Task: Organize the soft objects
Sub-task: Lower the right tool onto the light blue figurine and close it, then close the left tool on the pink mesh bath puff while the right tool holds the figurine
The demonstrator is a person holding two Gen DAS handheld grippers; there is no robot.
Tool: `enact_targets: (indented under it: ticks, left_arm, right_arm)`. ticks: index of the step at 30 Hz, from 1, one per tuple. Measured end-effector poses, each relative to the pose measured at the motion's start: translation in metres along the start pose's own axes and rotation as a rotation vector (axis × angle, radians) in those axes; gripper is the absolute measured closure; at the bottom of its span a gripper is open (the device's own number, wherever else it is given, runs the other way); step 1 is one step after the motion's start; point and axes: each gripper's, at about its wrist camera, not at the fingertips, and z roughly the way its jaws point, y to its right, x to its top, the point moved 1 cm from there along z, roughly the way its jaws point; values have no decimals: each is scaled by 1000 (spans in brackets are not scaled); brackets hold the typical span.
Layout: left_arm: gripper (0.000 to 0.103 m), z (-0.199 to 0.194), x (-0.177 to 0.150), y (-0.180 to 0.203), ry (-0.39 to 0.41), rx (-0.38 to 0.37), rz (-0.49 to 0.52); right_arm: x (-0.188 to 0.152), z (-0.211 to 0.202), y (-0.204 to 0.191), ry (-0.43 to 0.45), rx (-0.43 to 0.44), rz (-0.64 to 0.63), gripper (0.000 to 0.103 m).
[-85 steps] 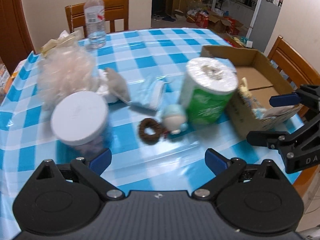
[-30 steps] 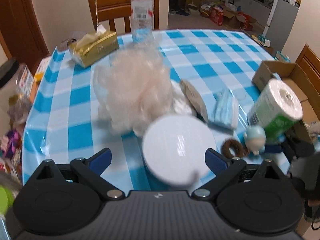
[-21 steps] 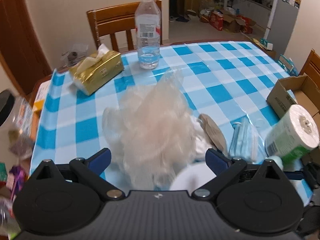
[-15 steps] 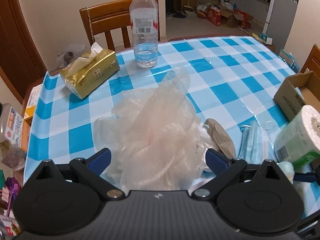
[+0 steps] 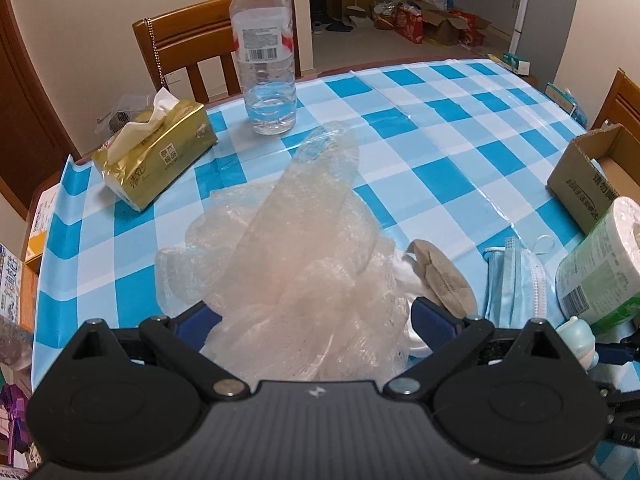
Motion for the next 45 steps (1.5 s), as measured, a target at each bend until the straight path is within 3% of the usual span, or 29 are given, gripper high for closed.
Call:
enact_targets:
  ticks: [7, 23, 28, 31, 39, 42, 45]
  left_arm:
    - [3, 5, 2, -2, -2, 14, 8]
    - [6, 29, 2, -1, 14, 68, 56]
    - [26, 31, 3, -1, 13, 61, 52]
    - [32, 29, 3, -2, 16, 56, 45]
    - [43, 21, 3, 0, 25, 55, 60]
    - [48, 18, 3, 1, 29, 53, 67]
    - [54, 14, 4, 1, 29, 47, 67]
  right_arm:
    - [-5, -8, 3, -10, -13, -27, 61]
    - [-20, -22, 13, -36, -30, -73, 58]
    - [-18, -23, 16, -19, -35, -55, 42]
    - [-15, -23, 18, -12, -25, -42, 40]
    - [-12, -11, 16, -20, -4, -26, 40]
    - [-11, -9, 13, -31, -7, -43, 50]
    - [-12, -12, 11, -27, -9, -61, 51]
